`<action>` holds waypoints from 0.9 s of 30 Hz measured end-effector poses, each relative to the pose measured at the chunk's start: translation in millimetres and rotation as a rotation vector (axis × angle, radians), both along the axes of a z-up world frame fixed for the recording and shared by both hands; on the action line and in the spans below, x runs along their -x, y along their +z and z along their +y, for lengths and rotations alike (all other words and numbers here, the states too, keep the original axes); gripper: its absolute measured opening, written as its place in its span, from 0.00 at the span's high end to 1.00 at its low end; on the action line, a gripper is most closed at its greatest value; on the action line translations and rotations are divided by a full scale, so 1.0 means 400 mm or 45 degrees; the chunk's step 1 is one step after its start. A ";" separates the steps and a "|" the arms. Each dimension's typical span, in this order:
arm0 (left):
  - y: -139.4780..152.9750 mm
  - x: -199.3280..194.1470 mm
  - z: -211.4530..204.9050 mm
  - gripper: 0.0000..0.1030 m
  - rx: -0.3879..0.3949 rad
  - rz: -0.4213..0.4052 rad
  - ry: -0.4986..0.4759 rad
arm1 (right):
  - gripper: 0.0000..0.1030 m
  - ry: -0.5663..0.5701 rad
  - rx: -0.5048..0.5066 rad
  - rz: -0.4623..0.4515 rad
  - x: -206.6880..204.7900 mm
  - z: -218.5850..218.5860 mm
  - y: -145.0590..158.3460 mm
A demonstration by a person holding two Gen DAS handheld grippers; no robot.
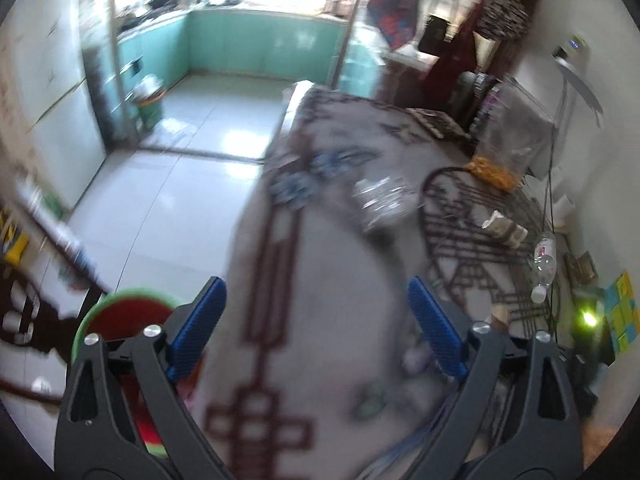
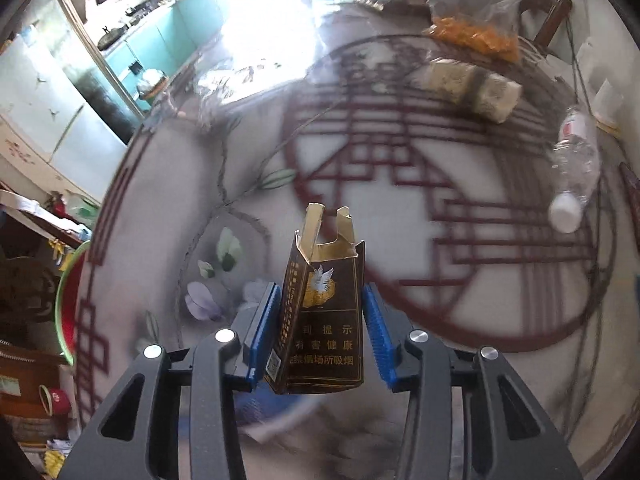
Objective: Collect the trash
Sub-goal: 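Grasp the brown cigarette box with the right tool while the left tool grasps the clear snack bag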
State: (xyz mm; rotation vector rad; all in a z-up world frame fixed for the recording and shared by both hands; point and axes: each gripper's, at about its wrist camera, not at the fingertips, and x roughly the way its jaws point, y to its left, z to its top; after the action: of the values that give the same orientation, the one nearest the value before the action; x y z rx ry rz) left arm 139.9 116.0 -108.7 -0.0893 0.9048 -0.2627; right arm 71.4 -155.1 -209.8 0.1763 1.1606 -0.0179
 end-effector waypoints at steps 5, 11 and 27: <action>-0.060 -0.172 -0.198 0.06 -0.117 -0.031 -0.196 | 0.58 -0.052 -0.043 -0.037 0.034 -0.135 0.046; -0.204 -0.356 -0.351 0.06 -0.368 0.033 -0.329 | 0.58 -0.105 -0.079 -0.028 0.057 -0.263 0.050; -0.243 -0.396 -0.423 0.59 -0.305 0.122 -0.284 | 0.57 -0.054 -0.133 -0.027 0.008 -0.322 0.051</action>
State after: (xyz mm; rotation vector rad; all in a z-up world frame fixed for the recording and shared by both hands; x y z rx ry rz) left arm 298.2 -53.0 -205.8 0.2238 1.0369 -0.3570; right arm 68.2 -283.9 -189.3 0.2928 1.1376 0.0070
